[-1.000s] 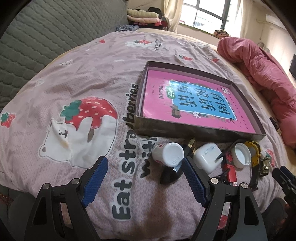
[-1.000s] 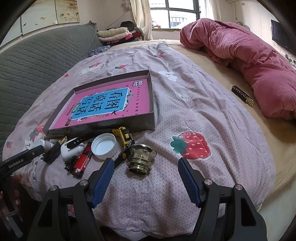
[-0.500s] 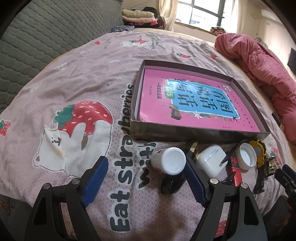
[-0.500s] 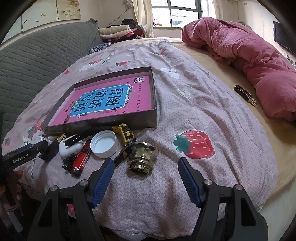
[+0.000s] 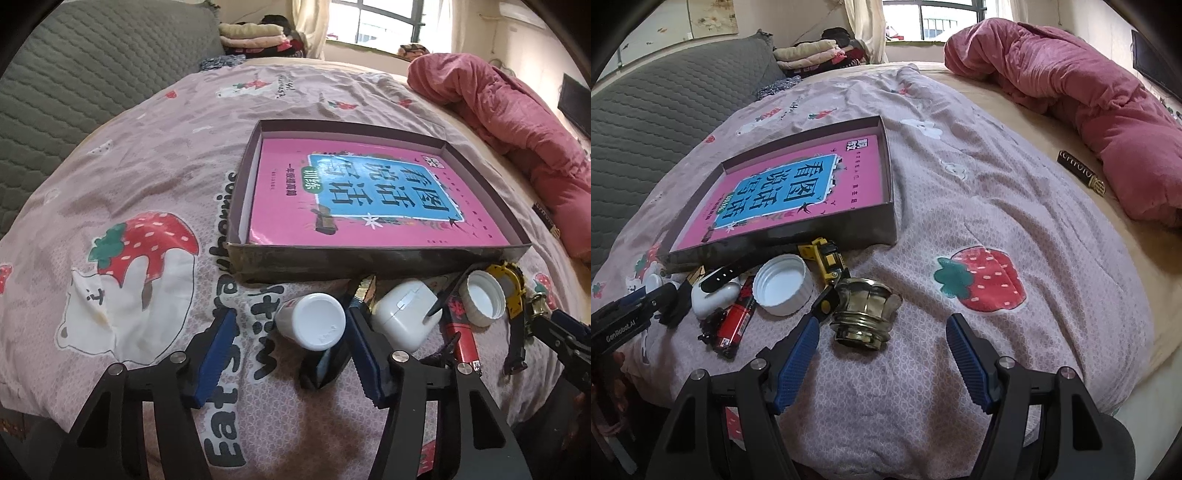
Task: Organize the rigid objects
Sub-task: 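Grasp the white bottle with the left gripper while the right grasps the brass fitting, then lift the white bottle with the left gripper while the right lifts the brass fitting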
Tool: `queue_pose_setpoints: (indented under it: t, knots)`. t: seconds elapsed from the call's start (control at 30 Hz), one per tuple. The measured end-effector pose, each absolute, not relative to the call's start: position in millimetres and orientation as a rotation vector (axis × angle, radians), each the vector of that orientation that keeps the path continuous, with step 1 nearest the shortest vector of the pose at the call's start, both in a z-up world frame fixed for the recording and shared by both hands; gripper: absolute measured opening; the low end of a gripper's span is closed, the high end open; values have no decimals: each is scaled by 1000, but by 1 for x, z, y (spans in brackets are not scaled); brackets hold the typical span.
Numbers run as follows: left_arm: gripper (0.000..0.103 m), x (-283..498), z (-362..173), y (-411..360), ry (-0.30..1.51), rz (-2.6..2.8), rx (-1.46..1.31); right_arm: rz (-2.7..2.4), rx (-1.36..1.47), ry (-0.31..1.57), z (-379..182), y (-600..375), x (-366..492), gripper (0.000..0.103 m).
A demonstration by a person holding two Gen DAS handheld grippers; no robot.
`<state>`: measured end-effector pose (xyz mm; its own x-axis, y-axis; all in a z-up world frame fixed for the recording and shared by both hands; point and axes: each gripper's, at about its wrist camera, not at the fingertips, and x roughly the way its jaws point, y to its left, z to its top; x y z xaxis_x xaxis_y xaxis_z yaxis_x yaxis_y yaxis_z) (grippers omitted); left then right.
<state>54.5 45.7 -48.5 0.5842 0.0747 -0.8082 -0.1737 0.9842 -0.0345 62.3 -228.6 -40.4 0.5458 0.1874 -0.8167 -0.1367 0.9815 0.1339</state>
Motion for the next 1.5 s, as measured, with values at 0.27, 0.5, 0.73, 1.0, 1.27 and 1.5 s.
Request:
queue_pose_setpoints:
  t: [0.27, 0.5, 0.73, 1.0, 1.27, 1.5]
  knots:
    - [62, 56, -49, 48, 936, 143, -126, 201, 80, 999, -50, -224, 71, 63]
    - [61, 58, -52, 54, 934, 140, -150, 225, 106, 1004, -52, -225, 71, 56]
    - [60, 58, -54, 65, 937, 135, -210, 271, 119, 998, -52, -224, 69, 39]
    - [45, 58, -59, 70, 954, 144, -220, 274, 128, 971, -47, -230, 69, 37]
    - [30, 57, -55, 68, 933, 124, -216, 276, 89, 931, -39, -229, 66, 37]
    - [28, 53, -50, 75, 910, 103, -269, 284, 60, 916, -37, -224, 65, 37]
